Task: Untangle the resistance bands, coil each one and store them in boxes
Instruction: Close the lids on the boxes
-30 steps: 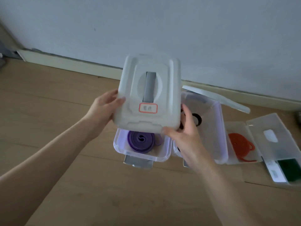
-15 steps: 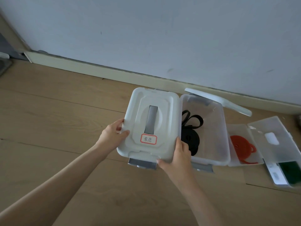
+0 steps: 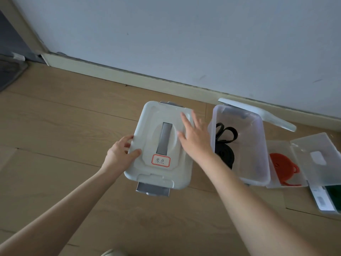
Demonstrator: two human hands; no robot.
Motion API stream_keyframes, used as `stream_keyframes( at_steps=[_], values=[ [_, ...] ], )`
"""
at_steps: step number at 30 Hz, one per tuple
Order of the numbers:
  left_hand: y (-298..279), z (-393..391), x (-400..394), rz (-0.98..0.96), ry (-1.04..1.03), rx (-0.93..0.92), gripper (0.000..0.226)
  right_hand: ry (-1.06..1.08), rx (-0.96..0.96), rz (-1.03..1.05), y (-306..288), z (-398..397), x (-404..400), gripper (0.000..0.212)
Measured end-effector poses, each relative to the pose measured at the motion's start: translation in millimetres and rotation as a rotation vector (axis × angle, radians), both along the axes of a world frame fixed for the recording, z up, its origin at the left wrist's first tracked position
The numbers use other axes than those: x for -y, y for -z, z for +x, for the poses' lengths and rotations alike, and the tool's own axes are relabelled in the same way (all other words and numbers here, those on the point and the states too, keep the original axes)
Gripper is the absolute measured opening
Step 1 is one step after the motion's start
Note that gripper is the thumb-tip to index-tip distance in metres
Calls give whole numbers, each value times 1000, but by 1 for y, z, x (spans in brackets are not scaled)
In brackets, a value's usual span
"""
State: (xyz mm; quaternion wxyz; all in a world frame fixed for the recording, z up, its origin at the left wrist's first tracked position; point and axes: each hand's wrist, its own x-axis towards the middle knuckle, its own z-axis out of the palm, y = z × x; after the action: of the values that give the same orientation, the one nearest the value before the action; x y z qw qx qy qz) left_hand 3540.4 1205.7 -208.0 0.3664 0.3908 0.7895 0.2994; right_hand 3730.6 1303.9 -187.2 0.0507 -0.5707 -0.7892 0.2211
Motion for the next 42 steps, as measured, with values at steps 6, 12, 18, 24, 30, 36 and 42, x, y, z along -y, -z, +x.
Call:
stream_keyframes(
  at_steps=[6, 12, 18, 24, 30, 36, 42],
  values=[
    [3, 3, -6, 9, -36, 121, 47, -95, 204, 37, 0, -20, -29, 60],
    [6, -1, -7, 10, -25, 145, 48, -501, 192, 18, 16, -9, 87, 111],
    [5, -1, -4, 24, -27, 160, 47, -490, 252, 134, 16, -2, 93, 89],
    [4, -1, -3, 20, -25, 168, 47, -525, 186, 30, 1, -2, 79, 81],
    [-9, 13, -20, 33, 176, -306, 63, -355, -90, -78, -17, -7, 38, 51],
    [-8, 42, -56, 119, 618, -627, 60, 0, -75, -125, 1, -33, -80, 62],
    [18, 50, -51, 128, 609, -835, 62, 120, -132, -307, 10, -53, -109, 78]
  ],
)
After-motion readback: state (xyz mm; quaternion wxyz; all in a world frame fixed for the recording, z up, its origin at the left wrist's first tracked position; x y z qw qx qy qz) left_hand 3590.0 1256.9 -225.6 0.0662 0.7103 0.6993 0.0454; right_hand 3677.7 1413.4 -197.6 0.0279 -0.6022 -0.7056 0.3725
